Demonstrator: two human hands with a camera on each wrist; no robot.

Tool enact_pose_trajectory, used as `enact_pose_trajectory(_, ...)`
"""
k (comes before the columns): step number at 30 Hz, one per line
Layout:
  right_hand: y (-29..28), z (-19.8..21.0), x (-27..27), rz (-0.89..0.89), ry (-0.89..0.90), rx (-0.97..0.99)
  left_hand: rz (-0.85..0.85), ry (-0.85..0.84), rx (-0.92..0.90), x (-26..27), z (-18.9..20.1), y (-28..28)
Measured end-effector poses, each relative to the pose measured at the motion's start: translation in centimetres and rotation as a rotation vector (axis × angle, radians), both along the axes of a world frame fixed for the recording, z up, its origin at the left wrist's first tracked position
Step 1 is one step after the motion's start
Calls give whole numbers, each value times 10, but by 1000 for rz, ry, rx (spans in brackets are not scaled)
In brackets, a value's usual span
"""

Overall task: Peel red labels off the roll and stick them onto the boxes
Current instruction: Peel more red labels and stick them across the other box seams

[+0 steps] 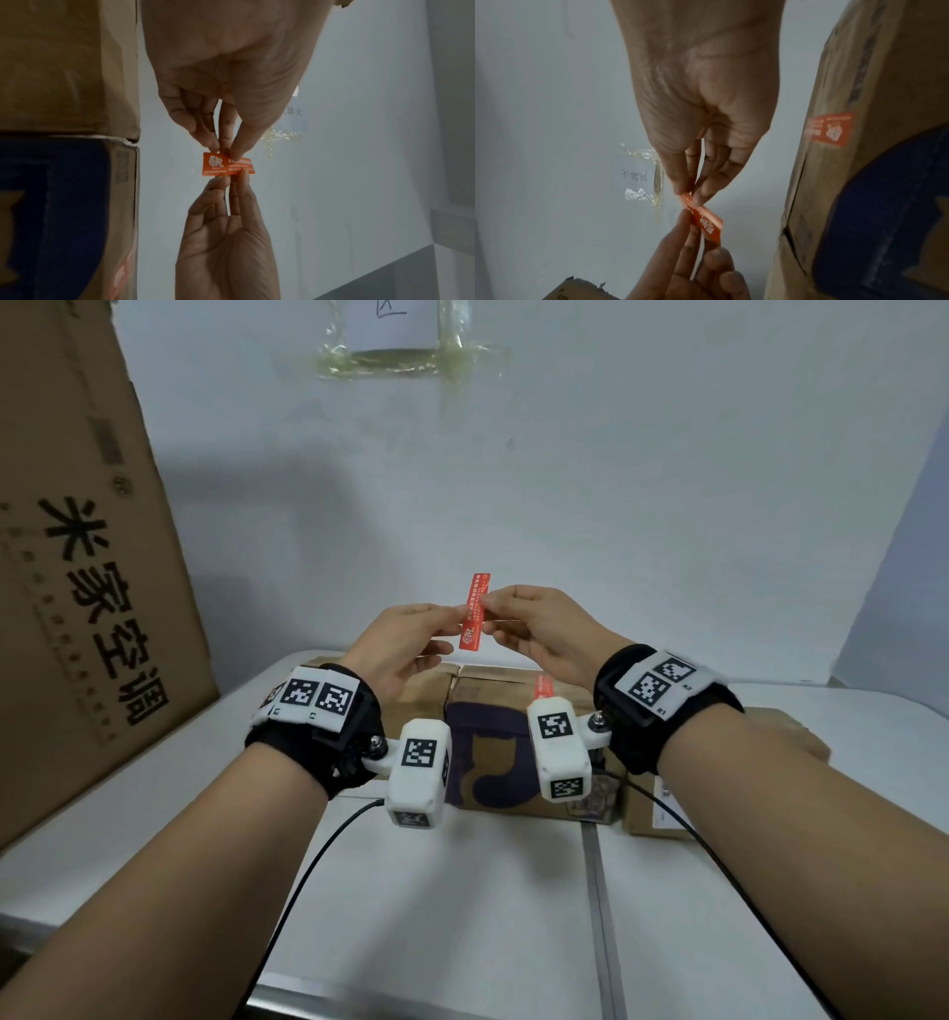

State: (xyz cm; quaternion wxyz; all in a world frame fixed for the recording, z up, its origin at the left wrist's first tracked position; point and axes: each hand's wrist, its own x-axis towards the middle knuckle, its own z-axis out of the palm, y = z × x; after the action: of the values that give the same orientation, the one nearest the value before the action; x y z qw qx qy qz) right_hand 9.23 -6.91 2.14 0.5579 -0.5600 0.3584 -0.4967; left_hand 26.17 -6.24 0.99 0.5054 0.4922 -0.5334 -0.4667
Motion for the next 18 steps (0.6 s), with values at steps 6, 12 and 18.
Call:
enact_pose_trajectory(6, -12, -3, 27, -75, 173, -90, 42, -90, -19, 27, -2, -9)
enact_pose_trajectory(12, -24, -10, 48, -165, 435, -137, 37, -235, -14, 50, -6, -20)
enact_pose_trajectory(18, -32, -18, 64, -146, 264, 27, 152, -393, -182, 80, -23, -37)
